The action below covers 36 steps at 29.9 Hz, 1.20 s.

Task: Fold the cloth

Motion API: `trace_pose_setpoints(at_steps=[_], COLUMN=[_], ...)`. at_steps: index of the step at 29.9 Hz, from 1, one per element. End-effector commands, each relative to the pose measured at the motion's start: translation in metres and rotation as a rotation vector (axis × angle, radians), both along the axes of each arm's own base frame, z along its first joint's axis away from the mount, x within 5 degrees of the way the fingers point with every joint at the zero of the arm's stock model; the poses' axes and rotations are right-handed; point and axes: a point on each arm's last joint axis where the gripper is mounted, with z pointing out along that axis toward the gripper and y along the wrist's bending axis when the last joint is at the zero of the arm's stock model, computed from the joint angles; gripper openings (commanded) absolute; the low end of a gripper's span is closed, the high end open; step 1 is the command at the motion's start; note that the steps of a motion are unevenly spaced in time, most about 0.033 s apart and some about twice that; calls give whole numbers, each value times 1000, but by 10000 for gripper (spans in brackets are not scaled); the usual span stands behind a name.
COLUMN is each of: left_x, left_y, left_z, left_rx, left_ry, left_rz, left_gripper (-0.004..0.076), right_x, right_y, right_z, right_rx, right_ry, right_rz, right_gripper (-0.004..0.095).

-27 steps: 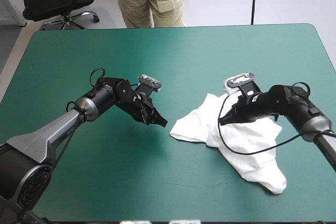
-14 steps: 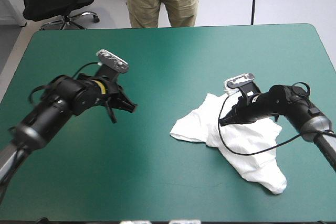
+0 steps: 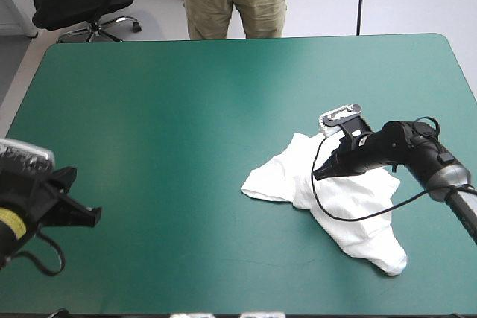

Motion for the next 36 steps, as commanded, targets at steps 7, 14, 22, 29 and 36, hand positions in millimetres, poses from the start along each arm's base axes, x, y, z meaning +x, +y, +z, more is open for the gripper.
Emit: trace_pose_setpoints(at_steps=[7,14,22,29,36], left_x=[-61,-70,-64,-62,-62], left_y=[25,26,21,20,20], left_z=[-60,-99,-108,-108,-109], left_rx=[-157,-197,-199,-198,-198], left_ry=[-218,-256,-279,-302,-301], left_rz=[-92,-131,-148,-153,-153], left_gripper=[-17,-17,-17,-17,-17], right_x=[7,7,2,20,55], right_y=[-1,-9,-10,-5,3], right_z=[22,20,30,8,-31], right_rx=[15,-60,-92,-96,-102], right_ry=[-158,-135,-54,-22,30], right_rz=[-21,-52,-38,-42,-83], right_gripper=[-13,29,607,721,598])
